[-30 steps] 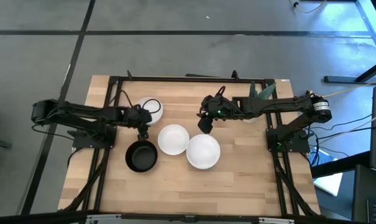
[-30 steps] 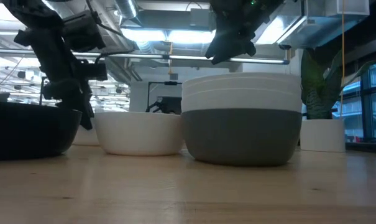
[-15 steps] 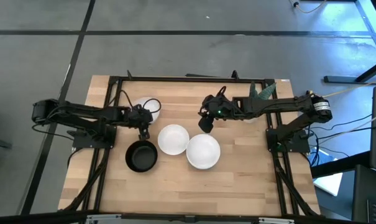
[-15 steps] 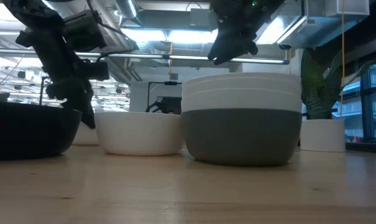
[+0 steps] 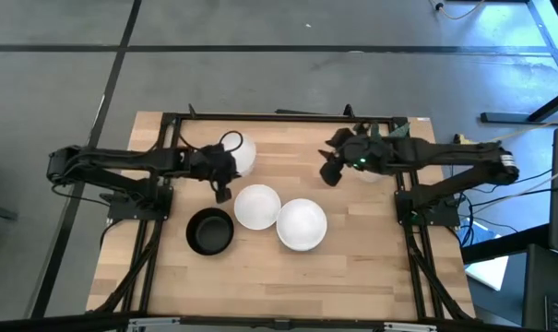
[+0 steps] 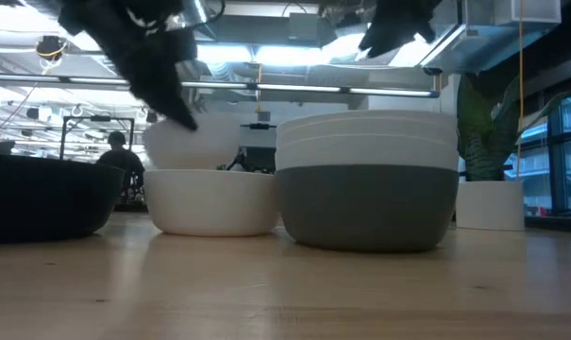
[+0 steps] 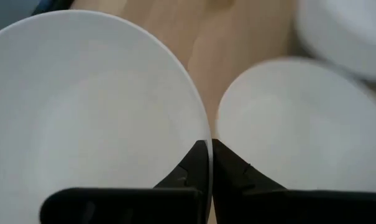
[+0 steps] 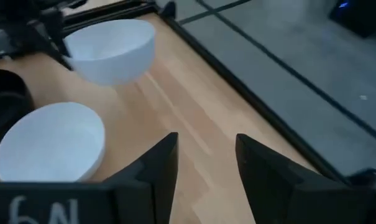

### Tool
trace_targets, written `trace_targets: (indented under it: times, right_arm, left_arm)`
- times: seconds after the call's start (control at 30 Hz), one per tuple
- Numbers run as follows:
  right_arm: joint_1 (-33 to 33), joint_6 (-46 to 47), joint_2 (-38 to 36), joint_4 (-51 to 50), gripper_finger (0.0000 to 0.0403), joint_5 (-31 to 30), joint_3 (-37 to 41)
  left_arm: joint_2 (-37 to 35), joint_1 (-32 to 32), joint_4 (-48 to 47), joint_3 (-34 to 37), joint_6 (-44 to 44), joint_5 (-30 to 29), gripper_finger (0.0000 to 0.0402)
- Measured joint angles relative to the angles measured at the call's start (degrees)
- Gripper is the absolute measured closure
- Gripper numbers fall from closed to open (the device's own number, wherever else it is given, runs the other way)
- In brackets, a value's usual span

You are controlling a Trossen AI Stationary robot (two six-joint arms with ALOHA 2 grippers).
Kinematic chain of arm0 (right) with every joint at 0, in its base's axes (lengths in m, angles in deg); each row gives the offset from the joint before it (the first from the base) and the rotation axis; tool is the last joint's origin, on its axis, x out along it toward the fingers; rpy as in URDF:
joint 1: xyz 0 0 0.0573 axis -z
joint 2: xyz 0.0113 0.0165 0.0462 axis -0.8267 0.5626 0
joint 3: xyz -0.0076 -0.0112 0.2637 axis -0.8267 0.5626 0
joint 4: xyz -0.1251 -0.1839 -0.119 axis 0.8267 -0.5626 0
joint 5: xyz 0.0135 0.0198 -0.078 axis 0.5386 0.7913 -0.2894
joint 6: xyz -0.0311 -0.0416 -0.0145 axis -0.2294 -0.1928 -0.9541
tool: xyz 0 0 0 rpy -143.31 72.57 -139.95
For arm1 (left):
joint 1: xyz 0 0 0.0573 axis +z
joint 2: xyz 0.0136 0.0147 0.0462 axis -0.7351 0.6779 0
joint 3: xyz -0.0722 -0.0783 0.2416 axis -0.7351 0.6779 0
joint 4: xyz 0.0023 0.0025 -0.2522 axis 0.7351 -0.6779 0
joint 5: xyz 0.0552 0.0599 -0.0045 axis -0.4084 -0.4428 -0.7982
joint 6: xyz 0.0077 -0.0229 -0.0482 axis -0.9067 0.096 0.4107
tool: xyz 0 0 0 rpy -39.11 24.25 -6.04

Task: Nest bowls inside each other
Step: Stack the white bowl on top of the stacked bowls

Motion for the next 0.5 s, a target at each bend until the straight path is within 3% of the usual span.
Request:
trace_targets:
  times: [0.13, 0.3, 0.5]
  right_arm:
    - [-2.58, 2.43, -3.47, -2.08, 0.0241, -5.39, 1.01]
    - [-5.33, 8.01, -9.46, 0.09, 0.0241, -8.84, 9.43]
    - [-6.57, 11.61, -16.53, 13.82, 0.0241, -8.94, 22.35]
  left_arm:
    - [0.0, -1.69, 0.03, -3.46, -1.14, 3.13, 0.04]
    - [0.43, -5.21, 0.57, -7.2, -1.87, 5.81, 0.0401]
    - [4.44, -10.03, 3.21, -11.72, -4.02, 5.81, 0.0401]
